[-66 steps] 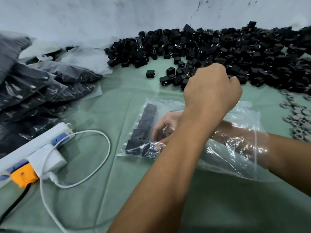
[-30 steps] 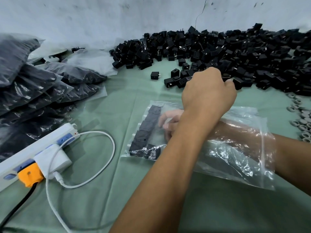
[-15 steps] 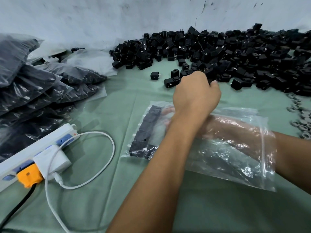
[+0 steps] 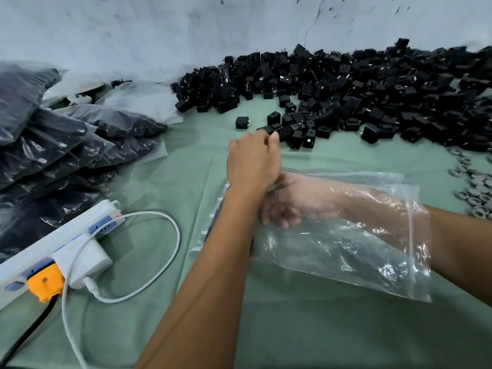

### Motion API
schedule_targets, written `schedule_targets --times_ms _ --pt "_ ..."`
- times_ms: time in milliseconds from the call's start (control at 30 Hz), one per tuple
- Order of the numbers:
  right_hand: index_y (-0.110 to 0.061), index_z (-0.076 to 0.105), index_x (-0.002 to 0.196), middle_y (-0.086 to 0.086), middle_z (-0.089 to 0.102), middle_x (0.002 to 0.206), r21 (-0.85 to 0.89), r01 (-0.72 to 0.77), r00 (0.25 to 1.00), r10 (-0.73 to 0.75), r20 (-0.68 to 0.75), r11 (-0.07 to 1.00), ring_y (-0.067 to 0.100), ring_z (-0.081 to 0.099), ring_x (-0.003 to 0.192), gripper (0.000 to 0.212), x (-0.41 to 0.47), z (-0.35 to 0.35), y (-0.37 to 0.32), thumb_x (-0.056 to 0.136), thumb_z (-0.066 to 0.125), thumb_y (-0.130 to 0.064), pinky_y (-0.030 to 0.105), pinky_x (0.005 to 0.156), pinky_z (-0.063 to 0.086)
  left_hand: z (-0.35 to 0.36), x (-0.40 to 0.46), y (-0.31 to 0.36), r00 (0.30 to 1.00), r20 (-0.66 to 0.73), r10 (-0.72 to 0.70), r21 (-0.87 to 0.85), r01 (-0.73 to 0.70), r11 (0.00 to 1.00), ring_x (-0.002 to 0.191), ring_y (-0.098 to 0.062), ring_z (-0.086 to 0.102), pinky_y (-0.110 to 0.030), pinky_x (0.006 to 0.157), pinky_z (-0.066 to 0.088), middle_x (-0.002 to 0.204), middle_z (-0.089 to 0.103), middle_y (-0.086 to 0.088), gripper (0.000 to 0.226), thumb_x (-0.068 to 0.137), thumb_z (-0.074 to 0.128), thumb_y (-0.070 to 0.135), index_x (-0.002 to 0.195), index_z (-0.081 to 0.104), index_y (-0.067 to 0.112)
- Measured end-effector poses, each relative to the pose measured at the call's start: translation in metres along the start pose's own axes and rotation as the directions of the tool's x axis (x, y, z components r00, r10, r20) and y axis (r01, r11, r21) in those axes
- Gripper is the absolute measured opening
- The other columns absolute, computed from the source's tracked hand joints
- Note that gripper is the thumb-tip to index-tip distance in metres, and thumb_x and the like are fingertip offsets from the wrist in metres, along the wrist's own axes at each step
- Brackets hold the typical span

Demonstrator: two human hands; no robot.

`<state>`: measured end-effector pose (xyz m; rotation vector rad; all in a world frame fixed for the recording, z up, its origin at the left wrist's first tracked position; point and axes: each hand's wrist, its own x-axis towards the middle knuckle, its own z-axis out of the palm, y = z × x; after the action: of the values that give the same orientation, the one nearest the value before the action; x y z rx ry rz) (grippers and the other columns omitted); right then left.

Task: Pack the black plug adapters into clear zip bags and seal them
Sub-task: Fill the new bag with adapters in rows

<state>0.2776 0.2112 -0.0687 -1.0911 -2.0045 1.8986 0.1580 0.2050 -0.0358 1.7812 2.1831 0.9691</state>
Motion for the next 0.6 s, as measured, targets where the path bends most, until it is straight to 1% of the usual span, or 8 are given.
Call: schedule_targets --times_ms 67,133,200,267,367,467,533,600 --pt "0.010 0.060 0.102 0.016 0.074 0.082 -0.032 0.074 0.997 -0.073 0.036 0.997 0.015 0.062 0.053 0.018 -0.010 -0.006 0.000 0.104 0.044 0.002 0.018 0.039 0.043 0.004 -0.003 -0.013 0.998 0.055 0.003 -0.015 -0.002 1.000 0.100 -0.036 0.057 -0.046 0.091 0.043 0.097 0.068 -0.014 0.041 0.109 0.034 0.041 0.081 0.052 0.018" --pt "0.005 0.062 0.106 0.010 0.075 0.084 -0.071 0.091 0.993 -0.085 0.083 0.993 0.012 0.063 0.056 0.018 -0.021 -0.018 0.002 0.106 0.046 -0.003 0.017 0.042 0.045 0.010 -0.008 -0.023 0.994 0.106 -0.003 0.051 -0.002 0.999 0.108 -0.036 0.058 -0.046 0.099 0.042 0.107 0.069 -0.016 0.043 0.109 0.032 0.038 0.088 0.060 0.013" --pt "-0.004 0.065 0.102 0.007 0.075 0.083 -0.056 0.075 0.994 -0.070 0.086 0.996 0.011 0.063 0.057 0.018 -0.031 -0.031 0.005 0.106 0.048 -0.007 0.017 0.046 0.047 0.015 -0.010 -0.029 0.985 0.167 -0.030 0.238 -0.011 0.971 0.141 -0.037 0.041 -0.048 0.119 0.029 0.143 0.056 -0.017 0.048 0.109 0.029 0.039 0.123 0.063 0.009" --pt "-0.005 0.068 0.100 0.010 0.075 0.085 -0.019 0.050 0.997 -0.049 0.065 0.999 0.015 0.064 0.061 0.017 -0.041 -0.045 0.013 0.104 0.051 -0.007 0.021 0.051 0.049 0.016 -0.012 -0.030 0.978 0.194 -0.075 0.347 0.003 0.938 0.156 -0.038 0.013 -0.052 0.127 0.012 0.165 0.029 -0.013 0.049 0.109 0.027 0.038 0.146 0.050 0.015" --pt "0.003 0.065 0.105 0.015 0.073 0.094 0.060 0.000 0.993 -0.007 0.114 0.998 0.024 0.067 0.076 0.016 -0.066 -0.074 0.026 0.099 0.055 -0.008 0.029 0.061 0.056 0.012 -0.013 -0.027 0.967 0.217 -0.133 0.411 0.033 0.911 0.157 -0.038 -0.003 -0.054 0.126 0.001 0.170 0.014 -0.012 0.050 0.110 0.025 0.035 0.152 0.042 0.016" --pt "0.006 0.065 0.110 0.017 0.073 0.101 0.015 -0.050 0.985 0.047 0.169 0.999 0.025 0.069 0.082 0.024 -0.101 -0.109 0.037 0.099 0.063 -0.015 0.028 0.065 0.058 0.009 -0.013 -0.027 0.965 0.204 -0.166 0.459 0.055 0.887 0.157 -0.040 -0.005 -0.056 0.127 0.001 0.171 0.009 -0.013 0.050 0.110 0.025 0.033 0.154 0.037 0.014" --pt "0.002 0.070 0.102 0.019 0.072 0.095 -0.027 -0.152 0.984 0.153 0.093 0.988 0.027 0.068 0.077 0.025 -0.125 -0.130 0.039 0.085 0.075 -0.015 0.030 0.061 0.059 0.006 -0.013 -0.026 0.964 0.194 -0.181 0.470 0.070 0.880 0.156 -0.041 -0.005 -0.057 0.126 0.001 0.170 0.008 -0.015 0.051 0.109 0.026 0.032 0.155 0.034 0.011" --pt "-0.007 0.073 0.083 0.016 0.070 0.076 -0.172 -0.287 0.958 0.280 -0.062 0.942 0.022 0.065 0.061 0.020 -0.139 -0.147 0.035 0.071 0.076 -0.022 0.026 0.050 0.053 0.003 -0.015 -0.021 0.958 0.192 -0.215 0.504 0.092 0.859 0.156 -0.042 -0.005 -0.056 0.127 0.002 0.170 0.008 -0.018 0.053 0.109 0.029 0.033 0.156 0.033 0.008"
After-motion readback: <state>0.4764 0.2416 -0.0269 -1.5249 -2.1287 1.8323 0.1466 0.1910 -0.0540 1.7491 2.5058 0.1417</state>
